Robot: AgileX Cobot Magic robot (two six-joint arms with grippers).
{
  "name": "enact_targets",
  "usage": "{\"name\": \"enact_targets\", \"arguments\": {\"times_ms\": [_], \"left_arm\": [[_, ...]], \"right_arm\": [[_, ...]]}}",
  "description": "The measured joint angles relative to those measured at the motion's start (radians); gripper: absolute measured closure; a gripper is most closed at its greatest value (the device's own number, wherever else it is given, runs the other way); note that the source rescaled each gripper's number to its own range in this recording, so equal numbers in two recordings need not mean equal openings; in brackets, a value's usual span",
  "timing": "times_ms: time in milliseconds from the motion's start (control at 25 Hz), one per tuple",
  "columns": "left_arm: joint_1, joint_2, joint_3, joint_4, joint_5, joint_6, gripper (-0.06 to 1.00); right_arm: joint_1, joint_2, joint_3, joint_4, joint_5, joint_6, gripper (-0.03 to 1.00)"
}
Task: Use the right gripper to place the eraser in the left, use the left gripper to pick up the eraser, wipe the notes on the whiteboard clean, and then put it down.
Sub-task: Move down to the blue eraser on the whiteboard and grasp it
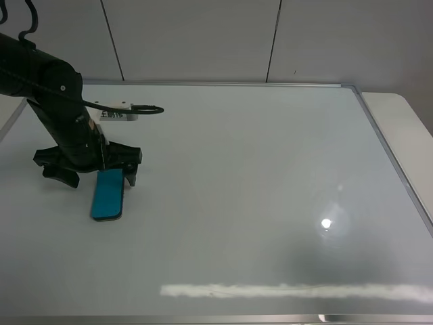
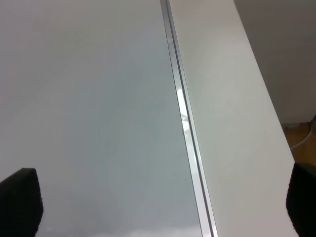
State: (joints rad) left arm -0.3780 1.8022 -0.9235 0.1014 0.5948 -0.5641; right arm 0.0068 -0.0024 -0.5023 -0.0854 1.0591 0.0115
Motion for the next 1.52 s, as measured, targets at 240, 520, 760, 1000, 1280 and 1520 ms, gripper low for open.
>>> {"name": "enact_targets", "arguments": {"times_ms": [240,520,760,1000,1280,1520], "left_arm": [[0.005,0.001,0.052,-0.033,-0.048,0.012,-0.06],[0.005,-0.006,0.058,-0.048,-0.062,0.020,-0.06],[0.005,-0.006,0.058,-0.051,-0.062,0.027,-0.06],[0.005,-0.006,0.058,-0.051,-0.062,0.037,-0.06],[0.005,0.001,0.058,-0.053,-0.056,0.042,0.68],[0.005,0.001,0.058,-0.056,-0.044,0.075,0.94]], "right_arm": [[0.000,0.000,0.000,0.000,0.000,0.000,-0.02],[0.000,0.000,0.000,0.000,0.000,0.000,-0.02],[0.000,0.000,0.000,0.000,0.000,0.000,-0.02],[0.000,0.000,0.000,0.000,0.000,0.000,-0.02],[0.000,0.000,0.000,0.000,0.000,0.000,-0.02],[0.000,0.000,0.000,0.000,0.000,0.000,-0.02]]}}
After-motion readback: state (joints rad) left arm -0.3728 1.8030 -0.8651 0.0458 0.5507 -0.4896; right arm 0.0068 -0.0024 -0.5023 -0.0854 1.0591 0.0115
